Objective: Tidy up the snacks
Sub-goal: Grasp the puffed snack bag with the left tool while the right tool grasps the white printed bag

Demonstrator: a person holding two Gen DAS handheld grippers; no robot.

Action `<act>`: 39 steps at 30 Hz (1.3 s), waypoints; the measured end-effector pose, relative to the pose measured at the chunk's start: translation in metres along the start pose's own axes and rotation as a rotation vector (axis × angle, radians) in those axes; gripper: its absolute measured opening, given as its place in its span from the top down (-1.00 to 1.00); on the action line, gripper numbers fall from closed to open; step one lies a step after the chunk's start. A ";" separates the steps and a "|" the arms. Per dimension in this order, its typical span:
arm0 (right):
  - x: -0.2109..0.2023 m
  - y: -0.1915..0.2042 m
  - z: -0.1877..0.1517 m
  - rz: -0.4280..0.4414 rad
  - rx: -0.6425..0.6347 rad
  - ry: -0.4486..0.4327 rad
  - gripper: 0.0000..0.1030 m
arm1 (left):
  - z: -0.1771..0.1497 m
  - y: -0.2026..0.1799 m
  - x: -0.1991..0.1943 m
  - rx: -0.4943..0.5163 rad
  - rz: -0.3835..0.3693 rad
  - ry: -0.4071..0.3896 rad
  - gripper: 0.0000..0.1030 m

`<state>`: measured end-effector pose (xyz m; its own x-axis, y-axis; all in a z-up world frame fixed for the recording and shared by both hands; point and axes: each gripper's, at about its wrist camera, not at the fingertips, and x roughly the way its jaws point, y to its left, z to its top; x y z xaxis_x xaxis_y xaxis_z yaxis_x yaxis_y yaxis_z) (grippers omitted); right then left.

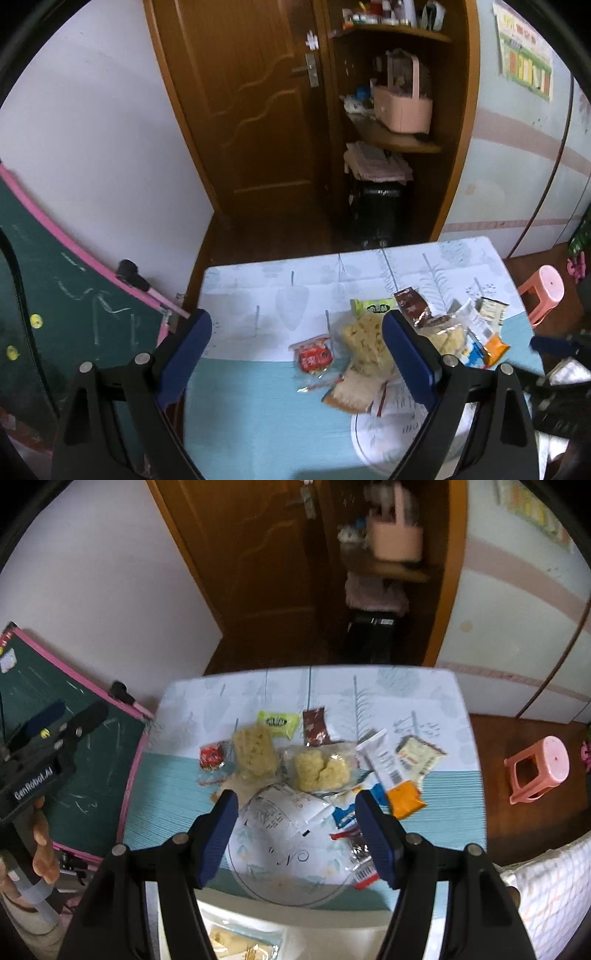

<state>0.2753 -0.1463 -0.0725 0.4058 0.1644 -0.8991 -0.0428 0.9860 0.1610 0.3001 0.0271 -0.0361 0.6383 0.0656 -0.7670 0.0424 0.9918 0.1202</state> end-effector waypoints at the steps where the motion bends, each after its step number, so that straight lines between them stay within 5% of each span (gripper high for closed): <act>1: 0.014 -0.002 0.000 0.011 0.013 0.029 -0.28 | 0.000 -0.004 0.014 0.002 -0.002 0.018 -0.81; 7: 0.087 -0.012 -0.014 0.077 0.085 0.180 -0.28 | -0.016 -0.032 0.076 0.053 0.007 0.092 -0.81; 15: 0.142 -0.021 -0.029 0.153 0.181 0.290 -0.28 | -0.031 -0.053 0.103 0.105 0.013 0.118 -0.81; 22: 0.157 -0.022 -0.035 0.293 0.284 0.332 -0.29 | -0.034 -0.064 0.125 0.065 -0.032 0.177 -0.81; 25: 0.159 -0.023 -0.041 0.339 0.299 0.326 0.10 | -0.039 -0.073 0.140 0.053 -0.050 0.217 -0.81; 30: 0.142 -0.020 -0.051 0.274 0.225 0.280 0.31 | -0.047 -0.086 0.165 0.057 -0.046 0.280 -0.81; 36: 0.115 -0.027 -0.065 0.218 0.167 0.243 0.32 | -0.050 -0.089 0.193 0.003 -0.035 0.349 -0.81; 39: 0.106 -0.031 -0.069 0.219 0.171 0.236 0.32 | -0.054 -0.088 0.206 -0.021 -0.052 0.389 -0.64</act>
<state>0.2567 -0.1572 -0.2013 0.1811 0.3925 -0.9017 0.0559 0.9113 0.4079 0.3859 -0.0411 -0.2389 0.2965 0.0474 -0.9539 0.0491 0.9967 0.0648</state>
